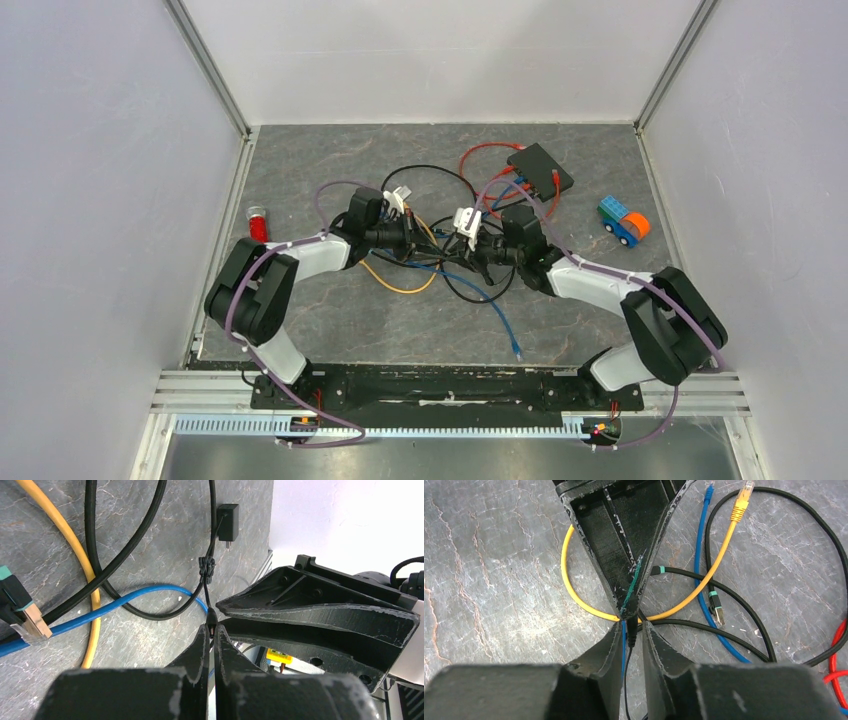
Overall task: Insert the plug into the switch port
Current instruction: Pick up the power from the center of the board.
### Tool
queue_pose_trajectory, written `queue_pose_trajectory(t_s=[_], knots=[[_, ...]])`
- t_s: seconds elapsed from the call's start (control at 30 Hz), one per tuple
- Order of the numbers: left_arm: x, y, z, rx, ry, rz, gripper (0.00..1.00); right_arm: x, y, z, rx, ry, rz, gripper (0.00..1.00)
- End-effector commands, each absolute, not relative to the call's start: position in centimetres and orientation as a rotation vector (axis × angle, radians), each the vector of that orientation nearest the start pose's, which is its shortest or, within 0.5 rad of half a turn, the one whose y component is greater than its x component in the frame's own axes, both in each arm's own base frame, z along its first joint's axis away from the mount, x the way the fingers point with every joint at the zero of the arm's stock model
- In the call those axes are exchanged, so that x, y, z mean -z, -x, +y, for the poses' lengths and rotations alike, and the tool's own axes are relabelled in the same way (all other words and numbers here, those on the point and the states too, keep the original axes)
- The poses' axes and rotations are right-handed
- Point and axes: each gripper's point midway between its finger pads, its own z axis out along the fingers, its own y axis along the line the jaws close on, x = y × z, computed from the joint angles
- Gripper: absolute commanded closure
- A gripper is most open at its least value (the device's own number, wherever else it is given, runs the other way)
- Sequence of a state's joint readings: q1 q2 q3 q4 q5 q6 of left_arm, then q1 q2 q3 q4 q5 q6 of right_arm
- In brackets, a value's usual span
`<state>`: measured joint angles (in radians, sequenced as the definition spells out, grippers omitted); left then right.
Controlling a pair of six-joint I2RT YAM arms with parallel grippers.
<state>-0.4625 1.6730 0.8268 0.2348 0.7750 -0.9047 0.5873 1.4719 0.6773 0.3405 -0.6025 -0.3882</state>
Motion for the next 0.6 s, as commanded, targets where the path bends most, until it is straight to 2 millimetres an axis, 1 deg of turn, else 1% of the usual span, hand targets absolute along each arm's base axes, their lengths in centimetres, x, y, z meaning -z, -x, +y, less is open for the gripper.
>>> queue_pose_trajectory(t_s=[0.0, 0.07, 0.2, 0.4, 0.57], knots=[[-11.7, -27.3, -30.6, 1.604, 0.019, 2.443, 0.98, -13.0, -28.4, 29.1, -0.679, 1.263, 1.459, 0.75], [-11.9, -27.2, -30.5, 1.602, 0.019, 2.437, 0.98, -12.4, -28.1, 28.7, -0.663, 1.283, 1.462, 0.75], [-11.9, -27.0, -30.3, 1.600, 0.018, 2.435, 0.98, -11.6, -28.3, 28.4, -0.644, 1.287, 1.481, 0.76], [-12.2, -26.8, -30.2, 1.601, 0.017, 2.425, 0.98, -11.3, -28.1, 28.9, -0.683, 1.298, 1.476, 0.75], [-12.6, -27.1, -30.3, 1.602, 0.026, 2.410, 0.98, -10.4, -27.4, 29.5, -0.748, 1.348, 1.496, 0.73]])
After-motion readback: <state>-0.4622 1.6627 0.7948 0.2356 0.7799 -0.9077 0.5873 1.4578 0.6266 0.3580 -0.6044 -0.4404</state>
